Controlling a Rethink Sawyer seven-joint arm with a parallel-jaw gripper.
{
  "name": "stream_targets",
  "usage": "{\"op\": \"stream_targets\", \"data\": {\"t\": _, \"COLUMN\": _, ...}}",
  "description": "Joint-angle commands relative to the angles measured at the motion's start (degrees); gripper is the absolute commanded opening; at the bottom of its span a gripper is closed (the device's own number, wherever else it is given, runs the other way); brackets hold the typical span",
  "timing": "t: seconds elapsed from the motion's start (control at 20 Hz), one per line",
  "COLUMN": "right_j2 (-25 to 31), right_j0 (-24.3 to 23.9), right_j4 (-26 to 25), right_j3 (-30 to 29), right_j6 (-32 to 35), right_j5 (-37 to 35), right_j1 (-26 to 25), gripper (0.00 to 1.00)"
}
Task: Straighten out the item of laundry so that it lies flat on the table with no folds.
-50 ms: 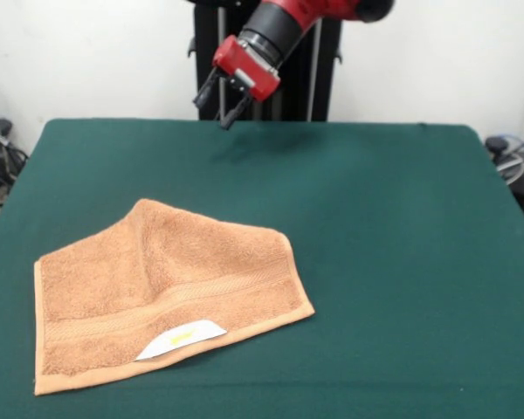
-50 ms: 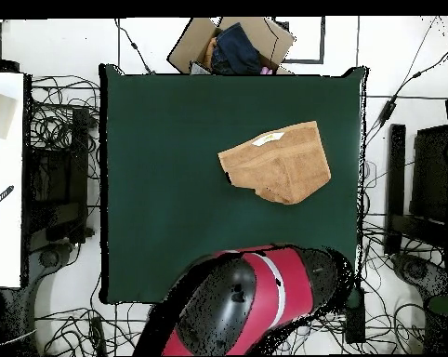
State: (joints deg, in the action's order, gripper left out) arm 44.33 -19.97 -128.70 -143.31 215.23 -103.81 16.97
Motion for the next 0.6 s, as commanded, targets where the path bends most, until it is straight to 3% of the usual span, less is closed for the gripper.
{"op": "stream_targets", "data": {"t": 0.05, "right_j2": -5.9, "right_j0": 1.4, "right_j4": 13.0, "right_j3": -11.0, "right_j6": -5.1, "right_j5": 15.1, "right_j1": -12.4, "gripper": 1.00}}
{"op": "stream_targets", "data": {"t": 0.6, "right_j2": -6.0, "right_j0": 1.9, "right_j4": 13.4, "right_j3": -10.8, "right_j6": -5.4, "right_j5": 15.3, "right_j1": -12.2, "gripper": 1.00}}
